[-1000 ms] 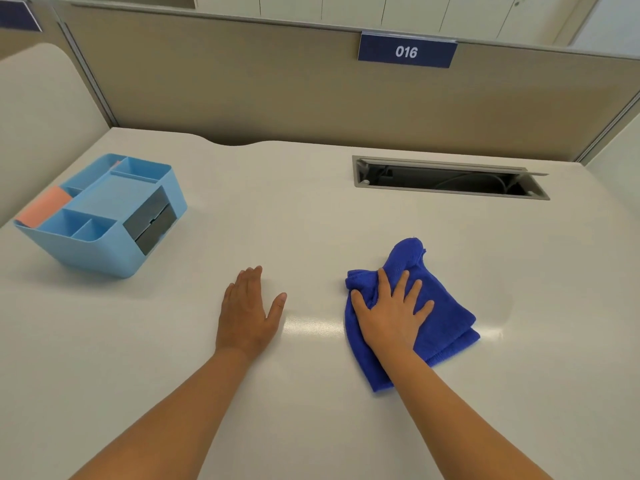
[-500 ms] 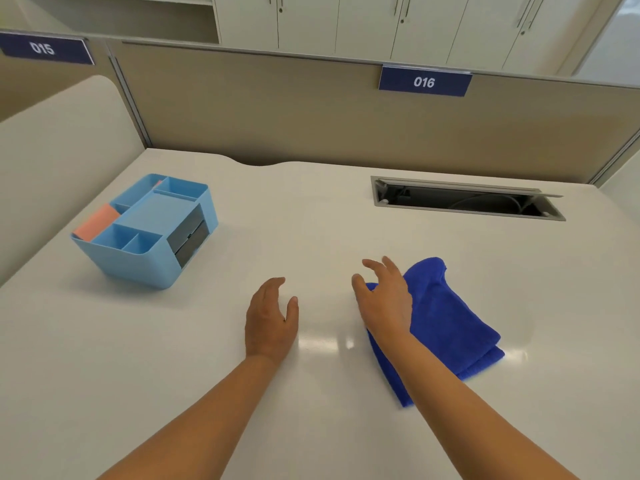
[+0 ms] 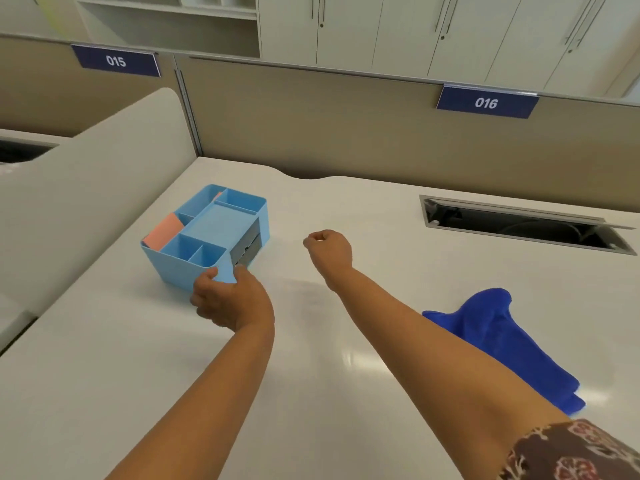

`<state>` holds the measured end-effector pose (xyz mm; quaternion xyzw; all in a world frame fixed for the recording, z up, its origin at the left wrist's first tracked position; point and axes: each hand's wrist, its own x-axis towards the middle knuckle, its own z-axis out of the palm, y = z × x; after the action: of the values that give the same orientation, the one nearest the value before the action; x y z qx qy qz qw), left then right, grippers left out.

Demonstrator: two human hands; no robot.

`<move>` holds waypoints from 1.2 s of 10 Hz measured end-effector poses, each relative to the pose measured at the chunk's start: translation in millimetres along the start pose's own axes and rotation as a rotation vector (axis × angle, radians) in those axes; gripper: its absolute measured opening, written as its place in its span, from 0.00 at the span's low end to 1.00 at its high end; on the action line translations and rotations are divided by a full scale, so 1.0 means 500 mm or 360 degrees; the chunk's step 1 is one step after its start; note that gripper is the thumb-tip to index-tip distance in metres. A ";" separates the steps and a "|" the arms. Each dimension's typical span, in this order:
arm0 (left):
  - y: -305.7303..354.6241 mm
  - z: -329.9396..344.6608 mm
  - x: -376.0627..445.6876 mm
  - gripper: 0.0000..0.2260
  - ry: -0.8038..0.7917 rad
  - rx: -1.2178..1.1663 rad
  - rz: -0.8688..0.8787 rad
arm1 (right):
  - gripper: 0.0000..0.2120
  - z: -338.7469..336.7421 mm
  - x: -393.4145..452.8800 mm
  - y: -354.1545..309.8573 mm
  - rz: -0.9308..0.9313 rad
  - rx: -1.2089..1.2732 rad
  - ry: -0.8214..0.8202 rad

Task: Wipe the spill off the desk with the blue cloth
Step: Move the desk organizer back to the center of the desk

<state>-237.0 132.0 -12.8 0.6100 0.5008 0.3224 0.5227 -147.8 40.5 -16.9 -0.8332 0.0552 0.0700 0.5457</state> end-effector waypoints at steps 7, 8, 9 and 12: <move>0.045 0.020 0.234 0.24 -0.0693 -0.0228 -0.1053 | 0.17 0.140 0.167 -0.104 0.0087 -0.0072 -0.0217; 0.040 0.032 0.238 0.23 -0.0721 -0.0227 -0.1044 | 0.19 0.097 0.175 -0.075 0.0088 -0.0007 -0.0078; 0.041 0.049 0.221 0.22 -0.0841 -0.0123 -0.0854 | 0.18 0.038 0.189 -0.036 0.0138 0.0078 0.0096; 0.119 0.201 0.127 0.23 -0.1358 0.0047 -0.0577 | 0.19 -0.171 0.174 0.038 0.0204 0.0237 0.0461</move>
<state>-110.3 163.3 11.6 0.5982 0.3440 -0.0611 0.7212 -60.5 -46.8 -15.5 -0.7866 0.1913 -0.0203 0.5867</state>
